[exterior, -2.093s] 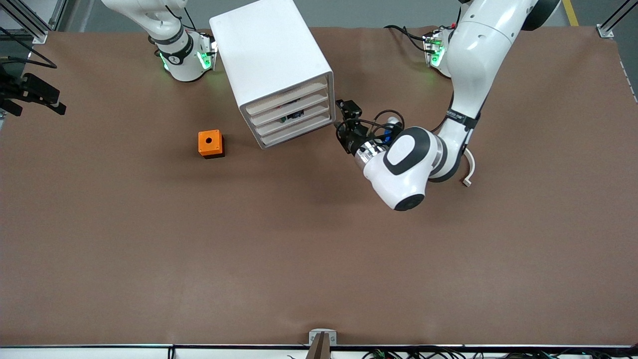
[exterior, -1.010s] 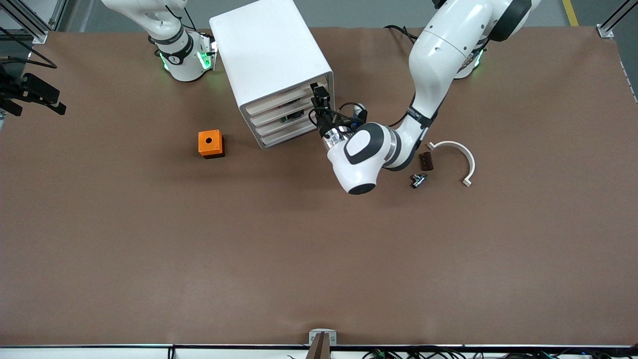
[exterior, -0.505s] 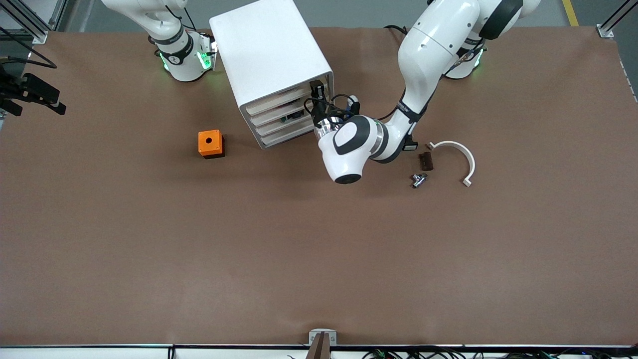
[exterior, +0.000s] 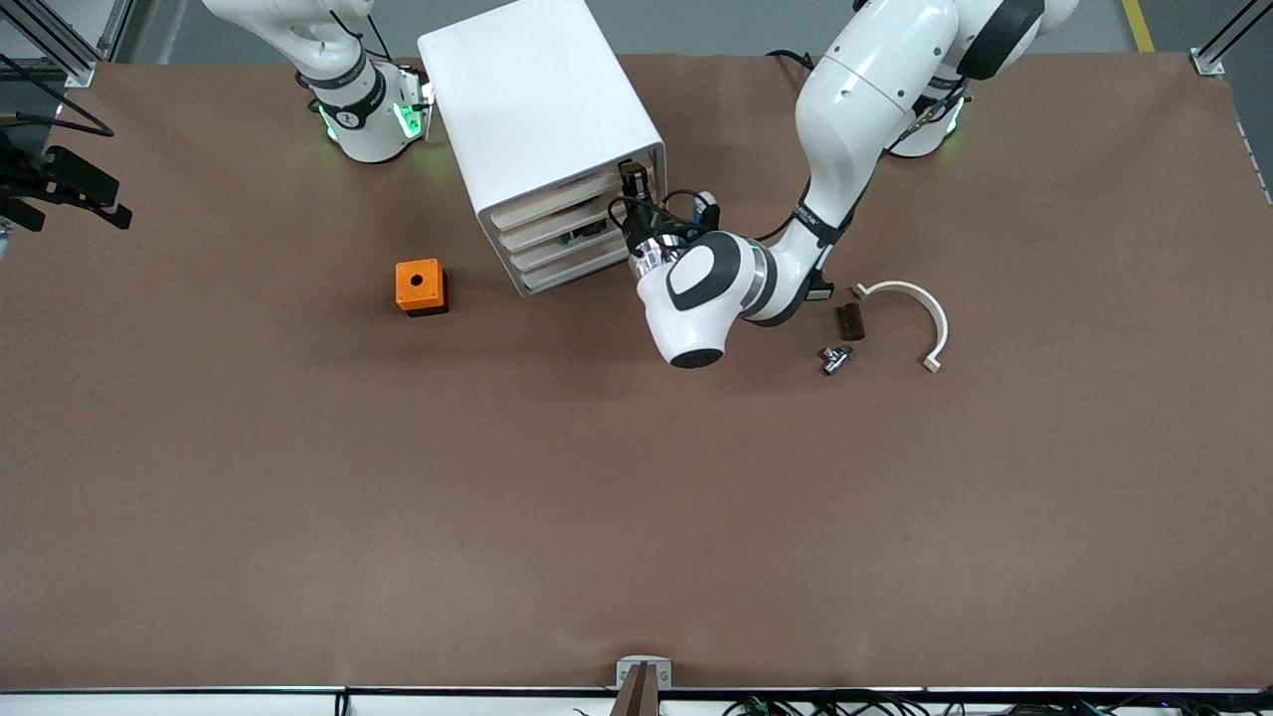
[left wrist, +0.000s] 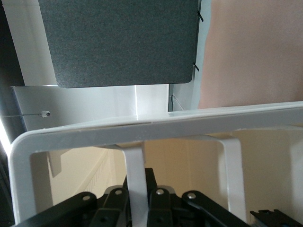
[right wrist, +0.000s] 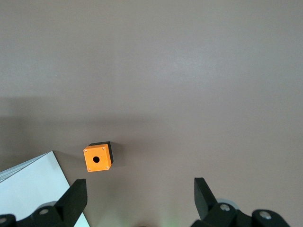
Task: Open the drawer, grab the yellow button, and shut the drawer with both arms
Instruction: 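Grip the drawer front with the left gripper and pull it open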
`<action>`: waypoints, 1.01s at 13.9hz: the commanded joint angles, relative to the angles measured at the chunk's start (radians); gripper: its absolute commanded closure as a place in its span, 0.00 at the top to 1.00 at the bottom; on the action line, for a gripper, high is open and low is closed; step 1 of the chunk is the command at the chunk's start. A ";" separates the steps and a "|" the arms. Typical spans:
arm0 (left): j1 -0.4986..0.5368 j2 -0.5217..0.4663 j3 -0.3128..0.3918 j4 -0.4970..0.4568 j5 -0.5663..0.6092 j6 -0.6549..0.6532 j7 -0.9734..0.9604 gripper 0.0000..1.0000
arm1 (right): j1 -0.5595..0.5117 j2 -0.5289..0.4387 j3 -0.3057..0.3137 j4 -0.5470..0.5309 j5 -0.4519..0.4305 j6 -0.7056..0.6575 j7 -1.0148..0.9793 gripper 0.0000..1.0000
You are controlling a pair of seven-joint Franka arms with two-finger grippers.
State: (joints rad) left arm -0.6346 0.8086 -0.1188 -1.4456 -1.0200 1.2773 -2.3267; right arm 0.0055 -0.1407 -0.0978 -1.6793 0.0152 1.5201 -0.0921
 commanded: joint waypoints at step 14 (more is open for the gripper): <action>0.263 0.015 0.008 0.014 -0.045 -0.003 -0.016 0.14 | -0.007 -0.026 0.006 -0.022 -0.001 0.034 -0.011 1.00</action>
State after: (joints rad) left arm -0.3893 0.8152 -0.1143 -1.4453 -1.0465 1.2783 -2.3267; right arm 0.0055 -0.1409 -0.0979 -1.6802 0.0151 1.5401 -0.0921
